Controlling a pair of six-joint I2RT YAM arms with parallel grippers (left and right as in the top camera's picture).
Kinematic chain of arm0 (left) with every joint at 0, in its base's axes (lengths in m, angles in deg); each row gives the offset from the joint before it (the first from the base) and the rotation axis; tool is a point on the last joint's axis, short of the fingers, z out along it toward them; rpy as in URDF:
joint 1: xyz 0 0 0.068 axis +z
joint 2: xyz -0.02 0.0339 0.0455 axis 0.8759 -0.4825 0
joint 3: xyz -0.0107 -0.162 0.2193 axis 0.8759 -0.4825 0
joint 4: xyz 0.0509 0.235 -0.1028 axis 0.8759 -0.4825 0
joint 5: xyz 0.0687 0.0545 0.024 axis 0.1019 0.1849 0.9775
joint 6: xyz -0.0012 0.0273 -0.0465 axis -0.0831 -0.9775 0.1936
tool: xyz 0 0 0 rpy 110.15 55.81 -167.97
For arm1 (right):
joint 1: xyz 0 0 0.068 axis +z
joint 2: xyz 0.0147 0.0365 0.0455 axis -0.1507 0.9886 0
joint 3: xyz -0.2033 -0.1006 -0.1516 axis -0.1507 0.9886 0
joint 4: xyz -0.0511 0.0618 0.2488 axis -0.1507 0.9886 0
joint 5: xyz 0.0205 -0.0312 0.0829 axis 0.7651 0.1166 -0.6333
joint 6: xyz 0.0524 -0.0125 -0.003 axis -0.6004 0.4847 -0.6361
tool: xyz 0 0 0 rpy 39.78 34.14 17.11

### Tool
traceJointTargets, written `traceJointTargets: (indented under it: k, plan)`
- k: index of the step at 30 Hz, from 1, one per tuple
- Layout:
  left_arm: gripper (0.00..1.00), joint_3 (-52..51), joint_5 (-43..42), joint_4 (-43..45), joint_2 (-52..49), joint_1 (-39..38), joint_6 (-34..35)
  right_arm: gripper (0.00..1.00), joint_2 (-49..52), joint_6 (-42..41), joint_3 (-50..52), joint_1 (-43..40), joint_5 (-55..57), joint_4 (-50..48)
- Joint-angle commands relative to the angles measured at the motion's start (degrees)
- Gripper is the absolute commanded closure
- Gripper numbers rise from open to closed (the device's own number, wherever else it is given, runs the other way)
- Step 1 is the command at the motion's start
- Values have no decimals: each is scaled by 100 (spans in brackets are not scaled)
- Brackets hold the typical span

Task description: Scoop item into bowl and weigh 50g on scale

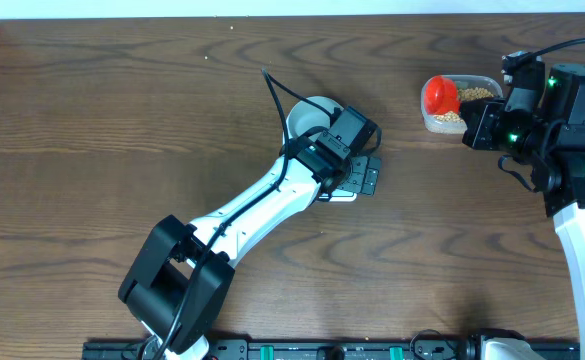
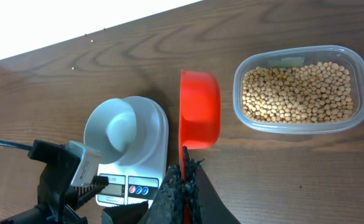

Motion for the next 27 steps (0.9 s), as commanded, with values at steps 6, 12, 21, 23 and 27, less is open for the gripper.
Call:
traceJointTargets:
  k: [6, 12, 21, 23, 27]
  plan:
    - [2, -26, 33, 0, 22, 26, -9, 99, 2, 87, -74, -15, -17, 9]
    - [2, -26, 33, 0, 22, 26, -9, 99, 2, 90, -74, -13, -17, 37]
    - [2, -26, 33, 0, 22, 26, -9, 99, 2, 90, -74, -13, -17, 52]
    - [2, -26, 33, 2, 22, 26, -9, 99, 2, 90, -74, -13, -17, 55]
    - [2, -26, 33, 2, 22, 26, -9, 99, 2, 90, -74, -13, -17, 79]
